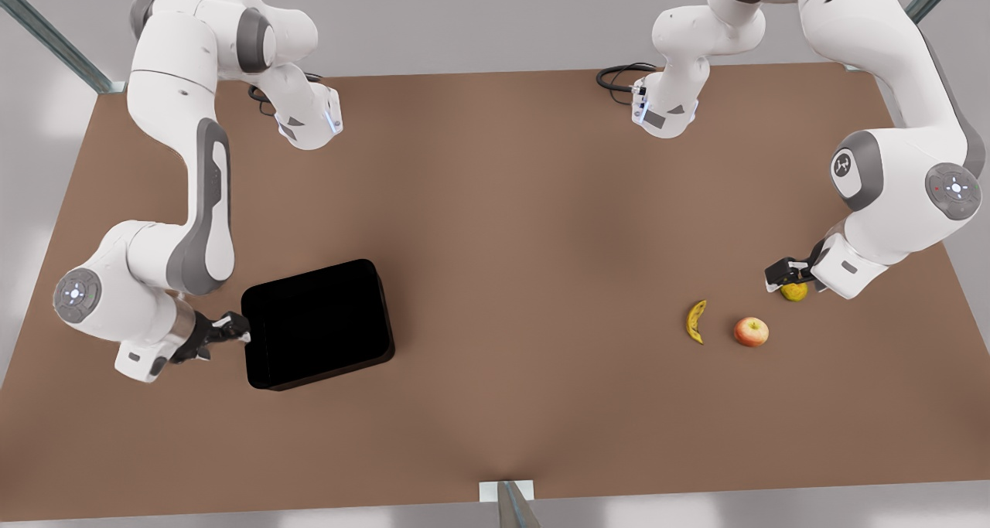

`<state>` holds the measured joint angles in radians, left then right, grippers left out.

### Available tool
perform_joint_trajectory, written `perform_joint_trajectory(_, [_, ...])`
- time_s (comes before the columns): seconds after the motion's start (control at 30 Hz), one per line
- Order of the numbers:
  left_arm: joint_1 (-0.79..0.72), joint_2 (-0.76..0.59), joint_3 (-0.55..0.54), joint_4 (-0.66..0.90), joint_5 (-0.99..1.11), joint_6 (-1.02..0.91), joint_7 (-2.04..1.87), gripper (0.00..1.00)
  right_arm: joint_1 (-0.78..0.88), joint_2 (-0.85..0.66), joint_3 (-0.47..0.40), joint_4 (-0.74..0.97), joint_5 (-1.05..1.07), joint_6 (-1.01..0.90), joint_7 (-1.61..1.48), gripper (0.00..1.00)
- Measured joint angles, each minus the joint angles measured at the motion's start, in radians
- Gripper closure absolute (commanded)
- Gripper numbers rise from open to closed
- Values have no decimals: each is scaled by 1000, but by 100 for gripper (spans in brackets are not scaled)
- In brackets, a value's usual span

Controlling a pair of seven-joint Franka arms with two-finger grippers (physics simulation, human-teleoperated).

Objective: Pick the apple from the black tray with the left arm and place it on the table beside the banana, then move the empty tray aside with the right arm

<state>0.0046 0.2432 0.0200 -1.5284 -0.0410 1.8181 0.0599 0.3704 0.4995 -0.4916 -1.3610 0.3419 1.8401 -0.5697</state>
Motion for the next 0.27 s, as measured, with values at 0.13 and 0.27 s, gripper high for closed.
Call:
perform_joint_trajectory(0.13, [0,0,0,-1,0,0,0,0,-5,-14,-16,150,-41,-134,36,0])
perform_joint_trajectory(0.27, [0,0,0,-1,-1,0,-1,0,-19,-15,-13,170,-134,-195,43,0])
